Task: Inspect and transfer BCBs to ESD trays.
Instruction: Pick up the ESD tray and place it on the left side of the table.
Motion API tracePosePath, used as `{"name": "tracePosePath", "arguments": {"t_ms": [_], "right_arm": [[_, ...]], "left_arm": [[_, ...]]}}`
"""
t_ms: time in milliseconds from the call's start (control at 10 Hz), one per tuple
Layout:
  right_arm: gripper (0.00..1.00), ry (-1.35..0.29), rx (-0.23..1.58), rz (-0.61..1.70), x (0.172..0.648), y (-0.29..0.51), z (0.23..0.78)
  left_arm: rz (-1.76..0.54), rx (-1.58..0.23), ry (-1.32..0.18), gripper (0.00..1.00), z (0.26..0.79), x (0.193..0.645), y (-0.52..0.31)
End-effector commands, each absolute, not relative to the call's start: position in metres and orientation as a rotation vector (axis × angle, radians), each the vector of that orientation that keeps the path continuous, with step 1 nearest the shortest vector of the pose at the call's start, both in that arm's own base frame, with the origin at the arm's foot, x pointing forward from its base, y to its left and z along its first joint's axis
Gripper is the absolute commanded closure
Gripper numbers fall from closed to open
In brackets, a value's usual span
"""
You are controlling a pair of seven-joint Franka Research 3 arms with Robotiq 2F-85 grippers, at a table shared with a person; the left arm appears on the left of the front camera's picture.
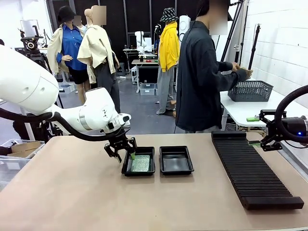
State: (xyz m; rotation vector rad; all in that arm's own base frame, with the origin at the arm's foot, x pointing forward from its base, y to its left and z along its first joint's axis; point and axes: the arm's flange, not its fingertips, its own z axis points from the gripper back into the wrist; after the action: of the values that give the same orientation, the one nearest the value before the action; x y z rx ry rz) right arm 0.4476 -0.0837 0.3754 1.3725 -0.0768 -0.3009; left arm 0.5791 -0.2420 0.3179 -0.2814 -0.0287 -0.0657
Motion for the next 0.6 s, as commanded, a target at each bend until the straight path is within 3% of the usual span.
{"name": "tracePosePath", "arguments": {"t_ms": [0,500], "right_arm": [[0.0,-0.078,1.374,-0.302,0.4453,-0.0832,0.376],[0.0,-0.078,1.374,-0.302,0.4453,-0.0832,0.376]], "left_arm": [[-0.041,-0.252,-0.02,0.47,0.3182,0.5854,-0.245],[-0.013,-0.261,0.0,1.0,0.3155,0.5878,-0.2401]]}}
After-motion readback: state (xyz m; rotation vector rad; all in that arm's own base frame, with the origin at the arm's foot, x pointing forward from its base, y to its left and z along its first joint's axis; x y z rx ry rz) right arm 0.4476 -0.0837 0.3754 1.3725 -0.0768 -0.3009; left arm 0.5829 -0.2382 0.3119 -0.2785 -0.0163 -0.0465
